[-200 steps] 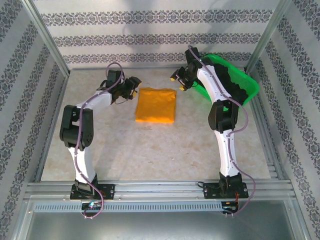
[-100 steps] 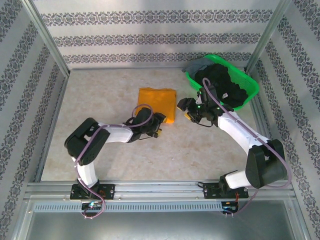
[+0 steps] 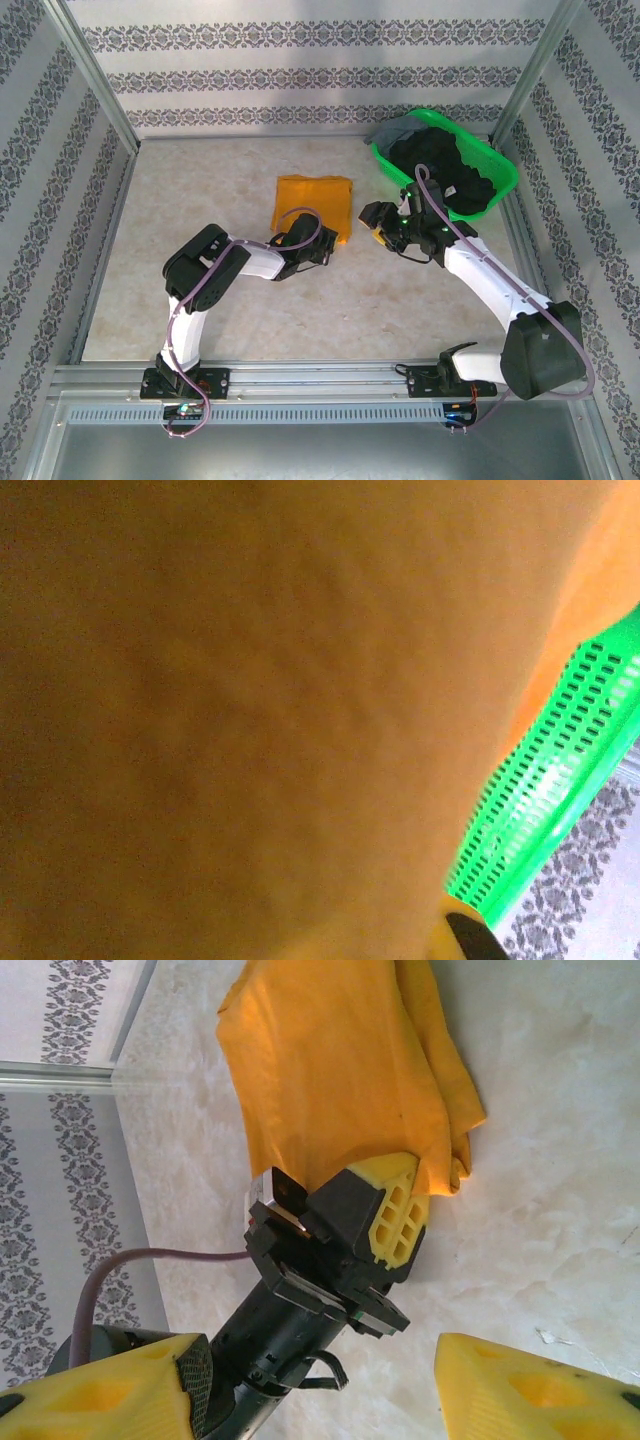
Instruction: Fold and stack the t-shirts
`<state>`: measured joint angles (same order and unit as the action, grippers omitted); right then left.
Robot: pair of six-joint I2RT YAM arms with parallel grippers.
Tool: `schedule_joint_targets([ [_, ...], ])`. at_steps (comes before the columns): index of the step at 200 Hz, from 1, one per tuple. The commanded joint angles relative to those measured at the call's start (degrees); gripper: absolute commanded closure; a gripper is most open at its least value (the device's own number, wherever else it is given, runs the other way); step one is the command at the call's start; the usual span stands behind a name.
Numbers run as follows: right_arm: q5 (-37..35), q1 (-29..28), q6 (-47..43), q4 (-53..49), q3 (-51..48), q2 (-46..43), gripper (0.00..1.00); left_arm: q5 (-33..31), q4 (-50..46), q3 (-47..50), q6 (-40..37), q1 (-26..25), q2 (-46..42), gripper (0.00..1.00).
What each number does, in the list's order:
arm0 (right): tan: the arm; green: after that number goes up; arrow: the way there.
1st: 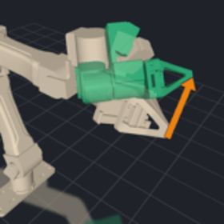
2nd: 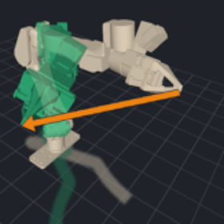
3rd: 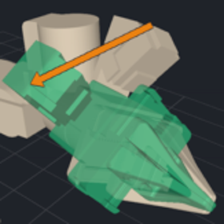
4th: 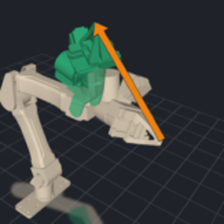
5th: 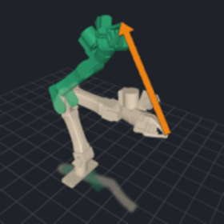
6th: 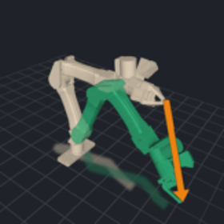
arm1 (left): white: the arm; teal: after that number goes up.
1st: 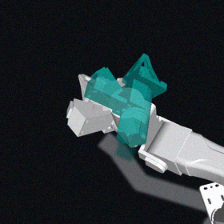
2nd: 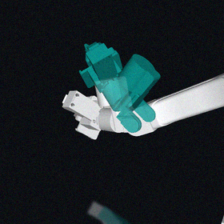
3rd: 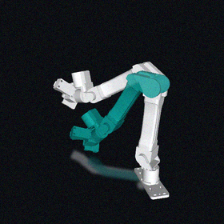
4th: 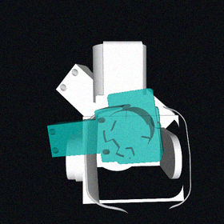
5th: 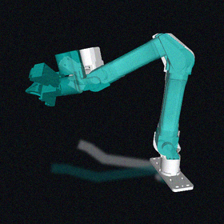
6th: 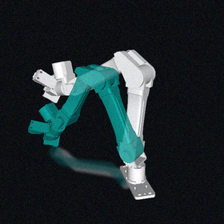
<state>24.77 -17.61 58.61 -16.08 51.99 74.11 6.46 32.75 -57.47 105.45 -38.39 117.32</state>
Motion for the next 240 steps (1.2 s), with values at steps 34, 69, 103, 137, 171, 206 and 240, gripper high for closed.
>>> schedule_joint_targets([
  [34,0.90,1.43,-0.35,-1.42,0.13,-1.09,0.40,-1.55,5.12,4.62,-3.44,10.01,-2.30,1.00],
  [69,1.69,1.35,-0.05,-0.11,0.28,-0.13,0.40,8.48,11.03,7.10,-10.73,25.60,-1.84,1.00],
  [103,2.21,1.39,-0.43,0.65,0.79,0.49,0.41,24.01,1.72,1.59,-25.29,42.50,-0.17,1.00],
  [137,3.14,1.33,-1.40,1.72,1.23,1.19,0.40,37.31,-3.18,-8.02,-35.15,54.45,6.83,1.00],
  [171,3.61,1.23,-1.14,2.05,1.55,2.69,0.41,39.04,-11.18,-12.22,-41.45,59.84,9.64,1.00],
  [206,4.29,0.66,-1.61,3.37,2.51,4.49,0.41,40.22,-8.99,-13.90,-38.36,60.28,11.05,1.00],
  [240,6.99,-0.33,-1.05,16.95,-0.81,2.49,0.36,35.96,-9.14,-10.07,-38.27,59.97,4.19,0.42],
])
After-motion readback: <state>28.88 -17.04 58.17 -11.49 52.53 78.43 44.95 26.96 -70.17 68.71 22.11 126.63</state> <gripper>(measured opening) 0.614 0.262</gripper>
